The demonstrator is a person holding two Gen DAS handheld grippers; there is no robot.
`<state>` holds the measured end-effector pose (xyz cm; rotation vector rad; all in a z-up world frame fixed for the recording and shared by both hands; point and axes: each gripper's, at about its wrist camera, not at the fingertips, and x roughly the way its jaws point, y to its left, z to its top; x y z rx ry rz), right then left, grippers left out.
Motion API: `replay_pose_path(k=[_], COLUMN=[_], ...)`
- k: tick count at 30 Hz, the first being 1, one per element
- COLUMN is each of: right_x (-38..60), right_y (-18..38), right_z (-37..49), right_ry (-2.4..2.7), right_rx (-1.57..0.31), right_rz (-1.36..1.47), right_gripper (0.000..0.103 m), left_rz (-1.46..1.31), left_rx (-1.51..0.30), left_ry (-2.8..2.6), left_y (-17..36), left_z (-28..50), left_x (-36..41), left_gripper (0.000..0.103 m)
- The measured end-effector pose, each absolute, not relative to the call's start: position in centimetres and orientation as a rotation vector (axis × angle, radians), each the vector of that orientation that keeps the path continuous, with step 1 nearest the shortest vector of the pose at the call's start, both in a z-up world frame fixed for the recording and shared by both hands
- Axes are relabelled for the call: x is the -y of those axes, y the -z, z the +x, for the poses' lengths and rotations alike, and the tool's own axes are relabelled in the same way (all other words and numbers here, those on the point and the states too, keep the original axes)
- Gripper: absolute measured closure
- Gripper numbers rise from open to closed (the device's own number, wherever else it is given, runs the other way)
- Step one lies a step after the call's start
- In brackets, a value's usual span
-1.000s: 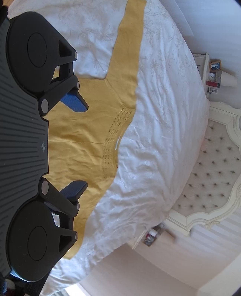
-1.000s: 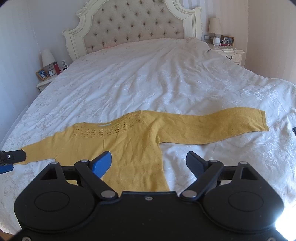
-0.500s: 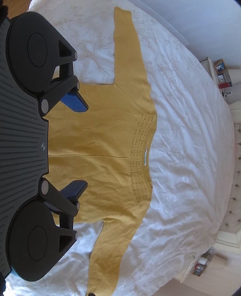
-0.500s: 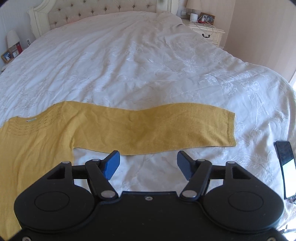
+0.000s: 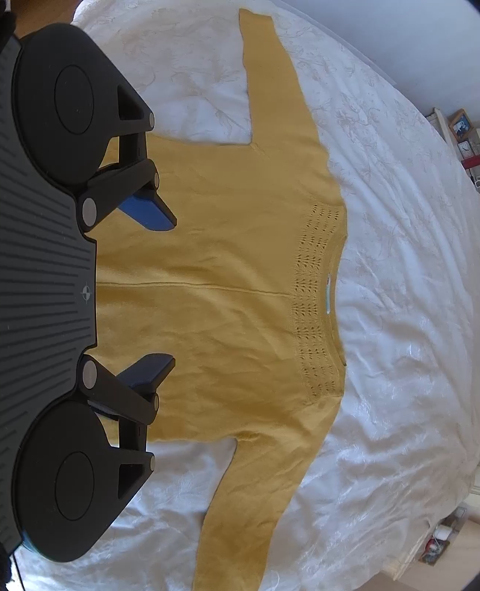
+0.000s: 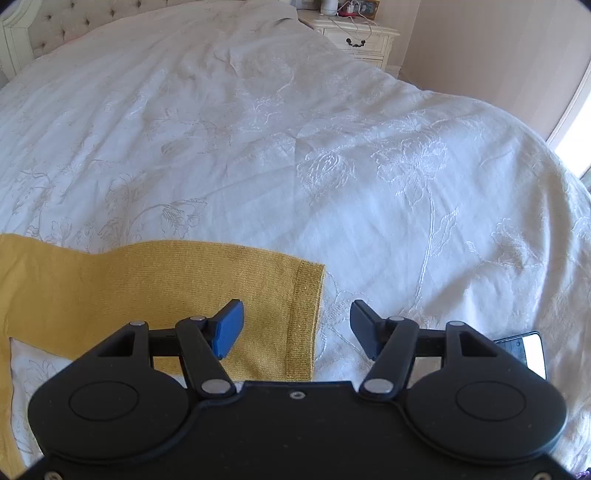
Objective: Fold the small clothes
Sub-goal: 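Move the right gripper to a sweater sleeve cuff and close on it, then carry the held sleeve across the sweater front and open the right gripper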
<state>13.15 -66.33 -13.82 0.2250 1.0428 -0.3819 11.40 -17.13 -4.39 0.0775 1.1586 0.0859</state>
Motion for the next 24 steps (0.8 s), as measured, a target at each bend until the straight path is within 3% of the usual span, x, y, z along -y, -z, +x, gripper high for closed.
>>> replay_pose_path(k=[8, 10, 12, 14, 24], right_x=[69.1, 69.4, 69.5, 69.4, 63.1], right_y=[17.3, 17.3, 17.0, 16.6, 9.3], right_z=[13.2, 13.0, 13.0, 13.1, 14.8], right_ry=[0.359, 0.362, 0.358, 0.346, 0.217], right_rx=[-1.044, -1.024, -1.016, -1.019, -0.905], right_rz=[0.459, 0.497, 0.514, 0.524, 0.493], right_gripper=[0.035, 0.041, 0.067, 0.084, 0.089], left_rz=[0.078, 0.071, 0.066, 0.063, 0.048], left_rx=[-1.200, -1.209, -1.214, -1.218, -1.192], left_ry=[-0.129, -0.136, -0.138, -0.136, -0.078], left_y=[4.8, 5.0, 5.2, 5.4, 6.0], left_z=[11.6, 11.5, 11.4, 11.4, 11.4], left_x=[16.6, 16.1, 15.7, 15.4, 12.2], left_gripper=[0.030, 0.030, 0.030, 0.030, 0.030])
